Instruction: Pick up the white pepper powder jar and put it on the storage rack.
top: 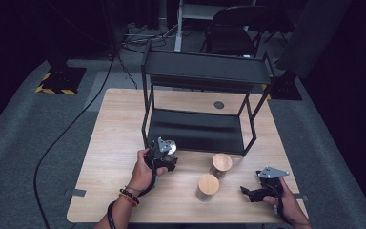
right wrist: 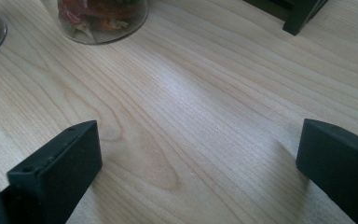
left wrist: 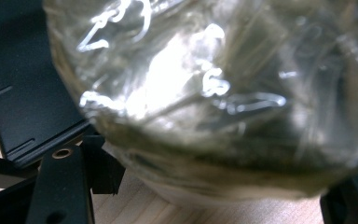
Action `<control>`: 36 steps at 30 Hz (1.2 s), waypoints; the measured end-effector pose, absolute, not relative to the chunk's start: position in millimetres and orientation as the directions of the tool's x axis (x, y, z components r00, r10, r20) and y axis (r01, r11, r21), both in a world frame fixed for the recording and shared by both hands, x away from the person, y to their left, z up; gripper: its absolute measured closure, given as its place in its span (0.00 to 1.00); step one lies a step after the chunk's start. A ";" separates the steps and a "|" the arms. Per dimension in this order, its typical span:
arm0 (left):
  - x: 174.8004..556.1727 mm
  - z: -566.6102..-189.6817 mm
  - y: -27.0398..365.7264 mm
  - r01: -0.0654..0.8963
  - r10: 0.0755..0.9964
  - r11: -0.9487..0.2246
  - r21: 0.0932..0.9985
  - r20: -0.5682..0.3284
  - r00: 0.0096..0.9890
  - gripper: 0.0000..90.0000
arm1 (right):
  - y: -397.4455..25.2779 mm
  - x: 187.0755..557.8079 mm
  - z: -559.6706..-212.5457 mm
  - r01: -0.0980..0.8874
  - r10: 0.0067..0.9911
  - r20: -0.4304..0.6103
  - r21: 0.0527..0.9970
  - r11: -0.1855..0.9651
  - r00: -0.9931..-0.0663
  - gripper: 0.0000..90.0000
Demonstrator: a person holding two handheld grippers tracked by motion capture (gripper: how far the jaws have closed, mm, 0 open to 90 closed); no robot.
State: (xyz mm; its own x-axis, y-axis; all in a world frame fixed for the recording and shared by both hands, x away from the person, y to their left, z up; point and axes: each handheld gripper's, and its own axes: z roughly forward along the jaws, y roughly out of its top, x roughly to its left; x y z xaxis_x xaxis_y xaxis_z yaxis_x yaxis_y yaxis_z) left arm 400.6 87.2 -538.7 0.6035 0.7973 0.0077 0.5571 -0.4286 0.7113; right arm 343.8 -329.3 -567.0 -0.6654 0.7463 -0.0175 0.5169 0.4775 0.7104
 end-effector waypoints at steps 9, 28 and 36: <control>401.5 -535.3 85.9 0.558 0.798 -0.431 0.709 0.011 0.603 0.33 | -329.5 343.9 -567.0 0.516 0.745 -0.018 0.710 0.479 -0.667 0.00; 408.9 -513.8 83.8 0.550 0.807 -0.425 0.719 0.025 0.590 0.33 | -329.5 343.9 -567.0 0.516 0.745 -0.018 0.710 0.479 -0.667 0.00; 412.6 -507.6 80.9 0.545 0.810 -0.420 0.726 0.029 0.585 0.33 | -329.5 343.9 -567.0 0.516 0.745 -0.018 0.710 0.479 -0.667 0.00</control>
State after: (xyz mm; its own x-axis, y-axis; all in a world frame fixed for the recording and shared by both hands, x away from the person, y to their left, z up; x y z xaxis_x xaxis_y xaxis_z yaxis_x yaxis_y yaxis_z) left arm 412.6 80.9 -507.6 0.5852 0.8104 0.0293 0.5452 -0.4199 0.7256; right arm 343.9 -329.5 -567.0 -0.6667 0.7451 -0.0177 0.5162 0.4787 0.7102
